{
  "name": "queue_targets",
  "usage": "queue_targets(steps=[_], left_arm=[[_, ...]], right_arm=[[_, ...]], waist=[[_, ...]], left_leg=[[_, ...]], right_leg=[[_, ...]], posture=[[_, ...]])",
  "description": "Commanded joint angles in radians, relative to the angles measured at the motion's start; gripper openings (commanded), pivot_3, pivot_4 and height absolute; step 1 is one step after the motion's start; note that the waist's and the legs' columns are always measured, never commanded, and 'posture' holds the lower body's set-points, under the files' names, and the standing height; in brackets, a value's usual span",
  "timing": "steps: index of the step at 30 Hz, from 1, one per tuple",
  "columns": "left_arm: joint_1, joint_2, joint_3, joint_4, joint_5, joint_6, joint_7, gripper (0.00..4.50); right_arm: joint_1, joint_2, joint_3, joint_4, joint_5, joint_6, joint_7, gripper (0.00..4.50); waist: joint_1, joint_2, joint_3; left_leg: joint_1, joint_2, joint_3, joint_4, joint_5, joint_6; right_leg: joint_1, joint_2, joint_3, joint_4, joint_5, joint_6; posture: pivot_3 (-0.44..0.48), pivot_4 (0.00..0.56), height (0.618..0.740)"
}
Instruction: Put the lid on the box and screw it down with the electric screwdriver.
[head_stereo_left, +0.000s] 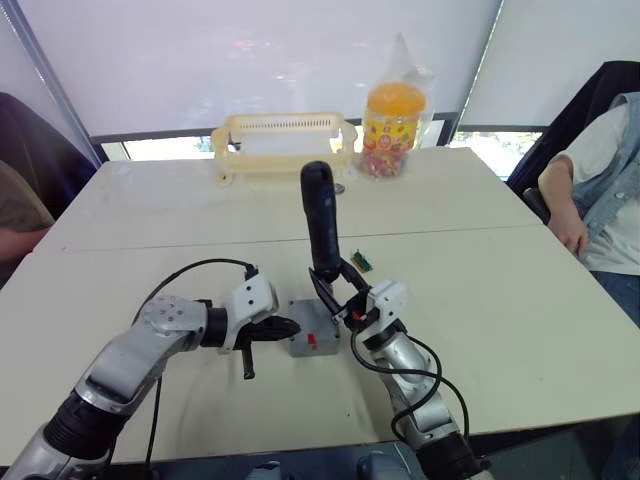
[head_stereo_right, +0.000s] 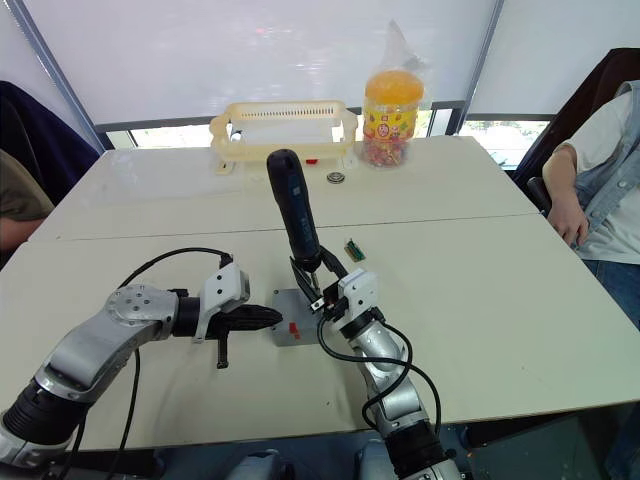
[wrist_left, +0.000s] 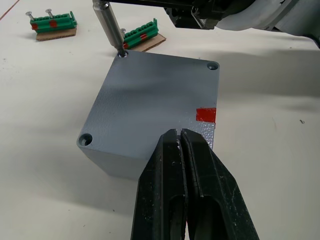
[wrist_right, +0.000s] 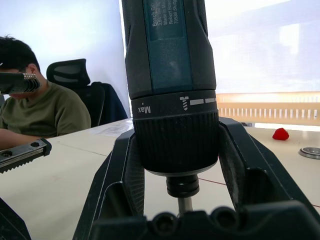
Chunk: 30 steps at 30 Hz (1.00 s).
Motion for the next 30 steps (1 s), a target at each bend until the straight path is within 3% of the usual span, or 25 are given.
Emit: queue_targets(steps=[1, 11, 15, 18, 20, 22, 30], left_arm=[[0.003, 0.009, -0.015, 0.013, 0.022, 0.006, 0.001, 0.04], [0.002, 0.011, -0.015, 0.011, 0.021, 0.007, -0.001, 0.04], [-0.004, 0.000, -0.026, 0.023, 0.027, -0.001, 0.001, 0.04], [-0.017, -0.008, -0.068, 0.062, 0.058, -0.032, -0.011, 0.04], [-0.027, -0.017, -0.083, 0.081, 0.067, -0.041, -0.015, 0.04], [-0.038, -0.029, -0.095, 0.098, 0.072, -0.048, -0.018, 0.04], [-0.047, -0.053, -0.112, 0.132, 0.091, -0.078, -0.032, 0.04]], right_arm=[[0.045, -0.029, -0.011, 0.105, -0.032, 0.043, -0.007, 1.64], [0.043, -0.028, -0.032, 0.083, -0.019, 0.046, -0.022, 1.64], [0.034, -0.028, -0.059, -0.166, 0.045, 0.149, -0.038, 1.64], [0.000, -0.032, -0.063, -0.462, 0.105, 0.340, -0.076, 1.64], [-0.007, -0.033, -0.060, -0.569, 0.128, 0.433, -0.095, 1.64], [-0.023, -0.028, -0.059, -0.646, 0.147, 0.514, -0.117, 1.64], [-0.142, -0.017, -0.147, -0.755, 0.270, 0.727, -0.189, 1.64]], waist=[[0.000, 0.000, 0.000], [0.002, 0.000, 0.000], [0.006, 0.002, 0.002], [0.010, 0.006, 0.009], [0.009, 0.006, 0.009], [0.006, 0.006, 0.009], [0.002, 0.006, 0.009]], left_leg=[[0.000, 0.000, 0.000, 0.000, 0.000, 0.000], [-0.001, 0.000, -0.001, 0.000, 0.000, 0.000], [-0.003, 0.000, -0.001, 0.000, 0.000, 0.000], [-0.006, -0.001, -0.001, 0.001, 0.000, 0.000], [-0.013, -0.003, -0.001, 0.001, 0.000, 0.000], [-0.020, -0.004, -0.001, 0.002, 0.001, -0.001], [-0.020, -0.003, -0.001, 0.001, 0.001, 0.000]], right_leg=[[0.000, 0.000, 0.000, 0.000, 0.000, 0.000], [0.000, 0.000, 0.000, -0.001, 0.000, 0.000], [-0.002, -0.001, -0.001, -0.001, 0.000, 0.000], [-0.004, -0.002, -0.001, -0.001, 0.000, 0.000], [-0.011, -0.004, -0.001, 0.000, 0.000, 0.000], [-0.018, -0.004, -0.001, 0.001, 0.004, -0.002], [-0.019, -0.003, -0.002, 0.001, 0.004, -0.003]], posture=[[0.000, 0.150, 0.740], [0.000, 0.150, 0.740], [0.000, 0.150, 0.740], [0.000, 0.150, 0.740], [0.000, 0.150, 0.740], [0.000, 0.150, 0.740], [0.000, 0.150, 0.740]])
